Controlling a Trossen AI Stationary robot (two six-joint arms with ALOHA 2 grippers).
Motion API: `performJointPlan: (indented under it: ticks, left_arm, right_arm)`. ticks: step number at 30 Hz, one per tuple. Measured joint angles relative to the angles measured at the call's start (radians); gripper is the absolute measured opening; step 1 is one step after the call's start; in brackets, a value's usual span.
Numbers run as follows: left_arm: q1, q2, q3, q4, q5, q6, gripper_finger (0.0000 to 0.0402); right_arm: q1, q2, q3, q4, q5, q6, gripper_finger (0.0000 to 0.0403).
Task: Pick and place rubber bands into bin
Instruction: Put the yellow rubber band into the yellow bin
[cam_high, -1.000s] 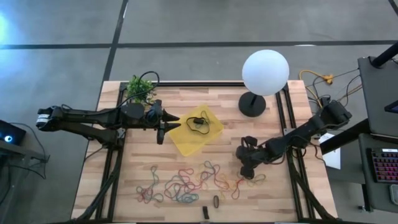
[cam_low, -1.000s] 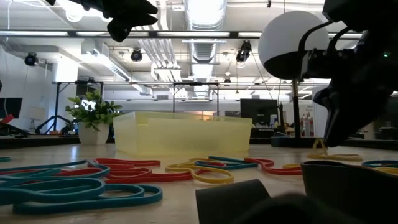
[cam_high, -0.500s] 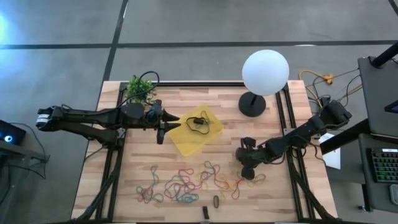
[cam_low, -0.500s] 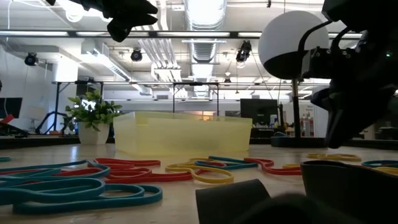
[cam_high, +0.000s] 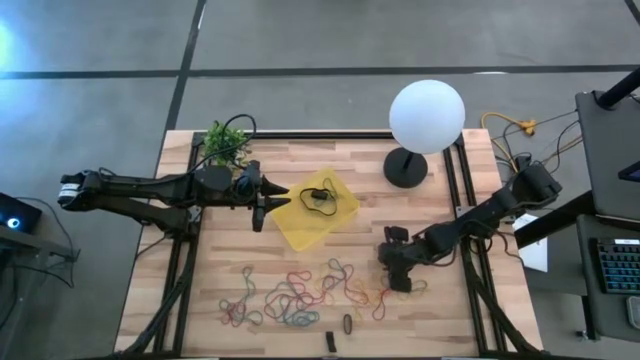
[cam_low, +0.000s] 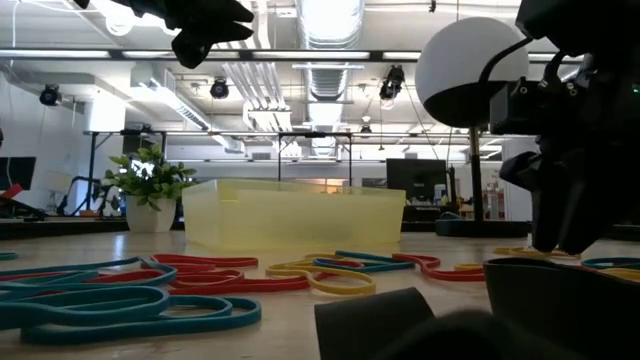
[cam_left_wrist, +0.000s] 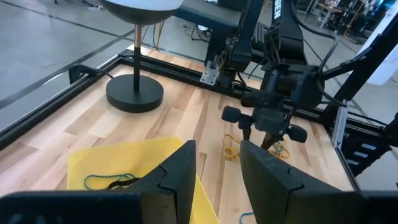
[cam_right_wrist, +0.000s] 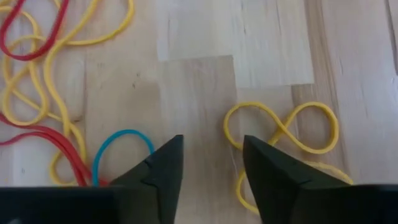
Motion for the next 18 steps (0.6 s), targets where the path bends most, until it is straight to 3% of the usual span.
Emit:
performJointPlan:
  ticks: [7,18]
  left_arm:
    - [0.0,0.0,-0.001,0.0,0.0,0.0,0.0109]
    - [0.0,0.0,-0.008,0.0,0.0,-0.002,0.0109]
  right_arm:
    - [0.0,0.043,0.003,0.036,0.011,0.003,0.0174]
    - [0.0,0.063,0.004,0.067,0.059,0.031,0.0123]
